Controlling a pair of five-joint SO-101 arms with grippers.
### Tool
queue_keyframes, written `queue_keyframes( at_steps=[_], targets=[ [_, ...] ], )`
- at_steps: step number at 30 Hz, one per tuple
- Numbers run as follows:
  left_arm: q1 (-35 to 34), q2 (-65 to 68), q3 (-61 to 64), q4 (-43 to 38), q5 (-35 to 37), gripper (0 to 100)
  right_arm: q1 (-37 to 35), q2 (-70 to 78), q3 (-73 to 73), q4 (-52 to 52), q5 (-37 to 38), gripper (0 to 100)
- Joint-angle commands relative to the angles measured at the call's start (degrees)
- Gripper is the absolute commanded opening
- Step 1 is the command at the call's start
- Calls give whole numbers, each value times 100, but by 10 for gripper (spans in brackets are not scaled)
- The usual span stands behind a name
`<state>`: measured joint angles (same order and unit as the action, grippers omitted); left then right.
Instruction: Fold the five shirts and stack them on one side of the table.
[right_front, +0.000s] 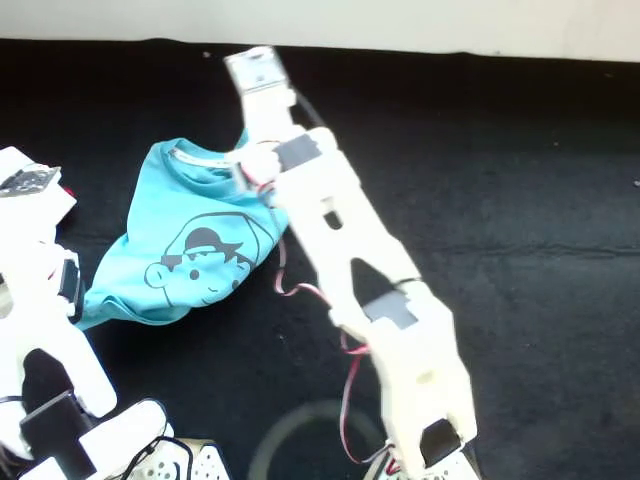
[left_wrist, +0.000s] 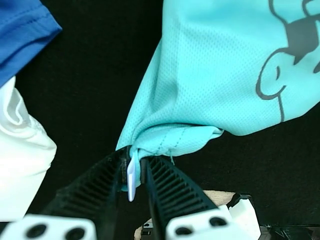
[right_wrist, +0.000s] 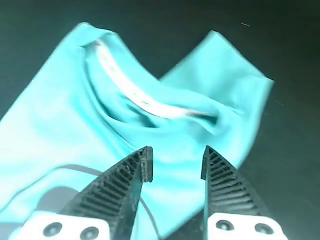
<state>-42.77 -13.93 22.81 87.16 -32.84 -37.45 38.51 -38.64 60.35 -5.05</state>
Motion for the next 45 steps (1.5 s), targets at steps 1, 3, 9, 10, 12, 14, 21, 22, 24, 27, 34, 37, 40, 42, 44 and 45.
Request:
queue_keyframes(
  at_steps=[1, 3, 9, 10, 12, 14, 21, 22, 24, 27, 34, 37, 40, 42, 44, 45],
  targets=[
    [-66, -251, -22, -9, -26, 9, -171, 866, -1226, -101, -26, 166],
    [-75, -251, -22, -9, -26, 9, -189, 1481, -1745, -92, -26, 166],
    [-75, -251, -22, -9, -26, 9, 13, 2993, -3073, -40, -18, 160],
    [-66, -251, -22, -9, -18, 9, 75, 3134, -3257, 40, -18, 140],
    [-40, -251, -22, -9, -18, 9, 198, 3275, -3609, 391, -9, 28],
    [-31, -251, -22, -9, -18, 9, 330, 3301, -3934, 884, -9, 22],
    [224, -207, -48, -185, 105, 9, 936, 3301, -5807, 2844, 712, 6],
    [303, -207, -57, -229, 369, 9, 1024, 3301, -6158, 3116, 747, 6],
    [453, -242, -75, -413, 1073, 9, 1182, 3160, -6404, 3477, 809, 6],
    [778, -215, -330, -554, 1846, 9, 1446, 2686, -6246, 4040, 905, 6],
    [1648, -215, -1859, -220, 2303, 9, 2229, 1130, -6211, 4084, 897, 6],
    [1938, -198, -2765, 281, 2303, 9, 2484, 259, -6185, 4092, 897, 6],
    [2167, -198, -3556, 633, 2303, 9, 2686, -453, -5956, 4092, 897, 6],
    [2273, -198, -3899, 712, 2303, 9, 2765, -892, -5446, 4092, 888, 6],
    [2387, -198, -4022, 712, 2303, 9, 2826, -1420, -4699, 4092, 879, 6],
    [2440, -198, -4040, 712, 2303, 9, 2835, -1719, -4286, 4092, 879, 6]
  ],
)
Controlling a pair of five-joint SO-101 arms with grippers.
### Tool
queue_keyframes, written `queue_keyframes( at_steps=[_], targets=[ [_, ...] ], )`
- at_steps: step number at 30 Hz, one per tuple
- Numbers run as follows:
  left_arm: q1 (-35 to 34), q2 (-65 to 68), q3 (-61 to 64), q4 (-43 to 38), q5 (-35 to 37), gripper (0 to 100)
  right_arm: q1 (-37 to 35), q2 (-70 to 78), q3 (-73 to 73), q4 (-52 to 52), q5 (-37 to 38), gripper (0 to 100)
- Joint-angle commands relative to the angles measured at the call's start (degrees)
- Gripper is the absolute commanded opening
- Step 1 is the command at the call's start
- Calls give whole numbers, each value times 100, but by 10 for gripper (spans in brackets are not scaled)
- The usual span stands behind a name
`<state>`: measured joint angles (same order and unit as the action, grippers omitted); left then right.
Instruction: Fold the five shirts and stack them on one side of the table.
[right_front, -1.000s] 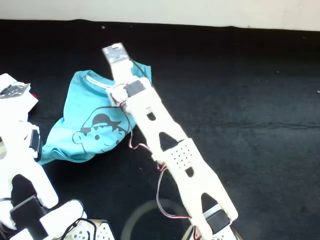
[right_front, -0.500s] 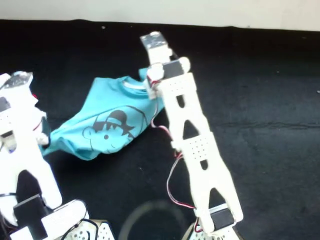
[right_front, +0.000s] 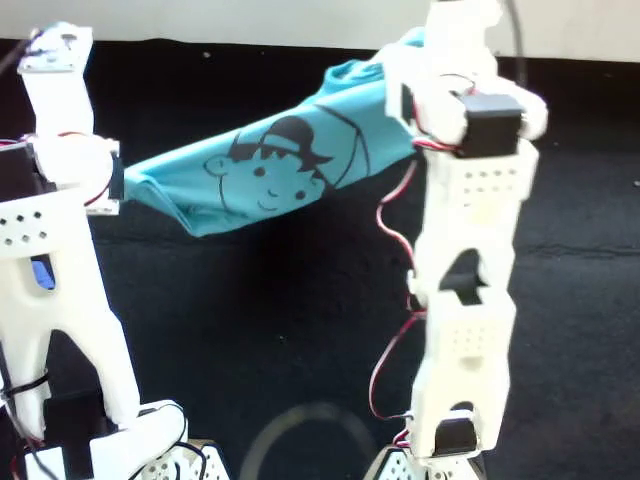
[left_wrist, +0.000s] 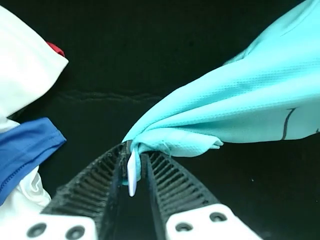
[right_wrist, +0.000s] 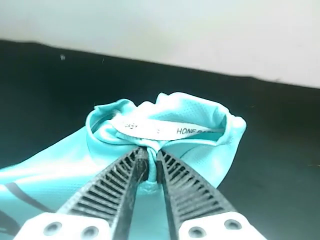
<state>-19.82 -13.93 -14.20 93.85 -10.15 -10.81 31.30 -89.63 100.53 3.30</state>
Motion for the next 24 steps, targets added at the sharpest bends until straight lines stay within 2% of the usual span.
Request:
queue_keyframes(
  at_steps=[1, 7, 9, 13, 17, 21, 24],
  targets=[
    [207, -198, -330, 53, 35, 9, 171, -1358, 1314, 75, 44, 6],
    [558, -198, -312, 53, 35, 9, 163, -3723, 5270, 22, 26, 6],
    [664, -198, -84, 35, 35, 9, 189, -4409, 6844, -295, -97, 6],
    [866, -189, 1042, -35, 0, 9, 338, -5754, 10079, -1974, -176, 6],
    [919, -198, 2484, -756, -9, 9, 347, -6949, 12822, -3653, -167, 6],
    [910, -198, 3697, -1292, -9, 9, 347, -7802, 14624, -4426, -88, 6],
    [910, -198, 4233, -1495, -9, 9, 338, -8110, 15345, -4444, 642, 14]
  ],
)
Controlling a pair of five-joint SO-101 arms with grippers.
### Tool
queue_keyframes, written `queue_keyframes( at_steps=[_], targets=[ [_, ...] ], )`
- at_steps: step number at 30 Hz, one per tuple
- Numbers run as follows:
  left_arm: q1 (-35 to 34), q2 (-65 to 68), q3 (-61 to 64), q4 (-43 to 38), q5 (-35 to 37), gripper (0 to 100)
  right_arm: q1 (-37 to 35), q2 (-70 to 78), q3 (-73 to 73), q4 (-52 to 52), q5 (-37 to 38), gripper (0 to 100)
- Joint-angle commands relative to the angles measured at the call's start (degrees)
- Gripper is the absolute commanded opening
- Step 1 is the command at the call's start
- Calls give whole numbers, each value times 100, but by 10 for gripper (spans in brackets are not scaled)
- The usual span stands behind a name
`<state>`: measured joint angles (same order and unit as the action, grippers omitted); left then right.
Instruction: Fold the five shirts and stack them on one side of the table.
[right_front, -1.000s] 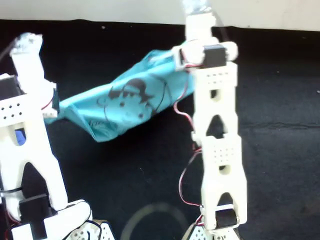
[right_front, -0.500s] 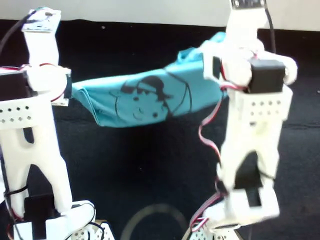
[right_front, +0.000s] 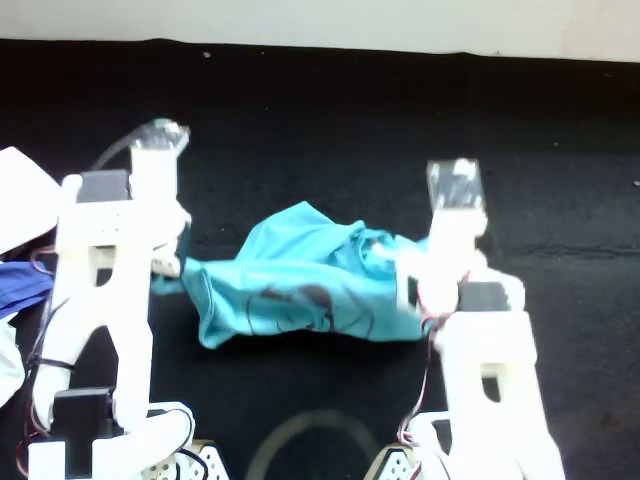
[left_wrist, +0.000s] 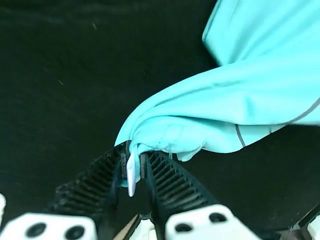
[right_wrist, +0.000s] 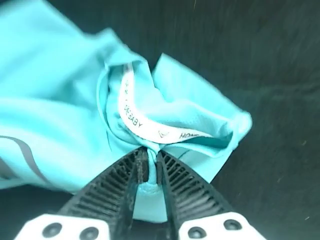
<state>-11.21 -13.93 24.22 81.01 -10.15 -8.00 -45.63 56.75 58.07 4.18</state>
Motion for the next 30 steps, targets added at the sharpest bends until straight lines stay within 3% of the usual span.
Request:
queue_keyframes(
  at_steps=[1, 4, 8, 13, 17, 26, 30],
  targets=[
    [48, -198, 514, -220, -9, 9, 57, -453, 857, -189, 782, 33],
    [48, -198, 752, -176, -44, 9, 75, -523, 1007, 110, 1231, 126],
    [22, -198, 927, -97, -598, 9, 40, -541, 233, 1103, 1327, 208],
    [22, -198, 927, 264, -1081, 9, 40, -514, -1763, 2114, 1240, 211],
    [22, -198, 927, 527, -1389, 9, -198, -180, -3073, 1921, 642, 212],
    [13, -242, 936, 1020, -1697, 9, -1666, 3705, -4646, 1086, 202, 222],
    [-136, -224, 910, 985, -1688, 9, -1903, 5622, -6211, 1077, 193, 320]
  ],
)
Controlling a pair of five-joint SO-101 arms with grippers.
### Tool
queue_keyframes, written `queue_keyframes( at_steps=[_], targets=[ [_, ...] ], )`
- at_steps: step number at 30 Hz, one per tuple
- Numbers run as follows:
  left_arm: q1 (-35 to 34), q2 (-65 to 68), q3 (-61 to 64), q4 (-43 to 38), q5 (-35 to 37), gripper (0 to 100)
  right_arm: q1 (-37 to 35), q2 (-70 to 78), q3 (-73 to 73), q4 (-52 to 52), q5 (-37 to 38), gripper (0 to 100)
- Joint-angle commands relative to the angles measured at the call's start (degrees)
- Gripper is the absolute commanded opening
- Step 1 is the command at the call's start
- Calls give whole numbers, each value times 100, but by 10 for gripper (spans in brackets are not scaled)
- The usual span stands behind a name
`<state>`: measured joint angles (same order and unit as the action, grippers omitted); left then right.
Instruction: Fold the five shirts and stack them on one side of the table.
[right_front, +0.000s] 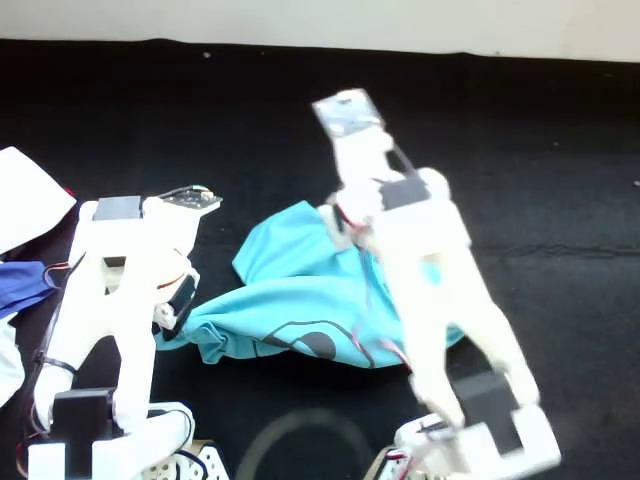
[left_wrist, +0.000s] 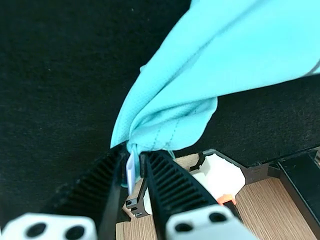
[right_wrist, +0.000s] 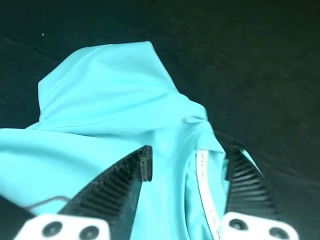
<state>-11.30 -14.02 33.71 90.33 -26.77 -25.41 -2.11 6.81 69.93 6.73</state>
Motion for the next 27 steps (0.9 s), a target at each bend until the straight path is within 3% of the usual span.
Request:
queue_keyframes(
  at_steps=[1, 11, 18, 22, 24, 27],
  targets=[
    [-180, -224, -40, -9, -26, 9, -198, 1701, -1648, -110, -62, 338],
    [-945, -224, -31, -97, -35, 9, -945, 4488, -4875, 453, -62, 331],
    [-954, -233, -31, -149, -44, 9, -857, 5868, -6246, 488, -62, 331],
    [-954, -207, -31, -290, -44, 9, -840, 6237, -6765, 1059, -35, 330],
    [-954, -198, -31, -387, -44, 9, -848, 6316, -6985, 1455, -35, 283],
    [-954, -198, -31, -527, -26, 9, -831, 6378, -7301, 1789, -35, 74]
  ],
)
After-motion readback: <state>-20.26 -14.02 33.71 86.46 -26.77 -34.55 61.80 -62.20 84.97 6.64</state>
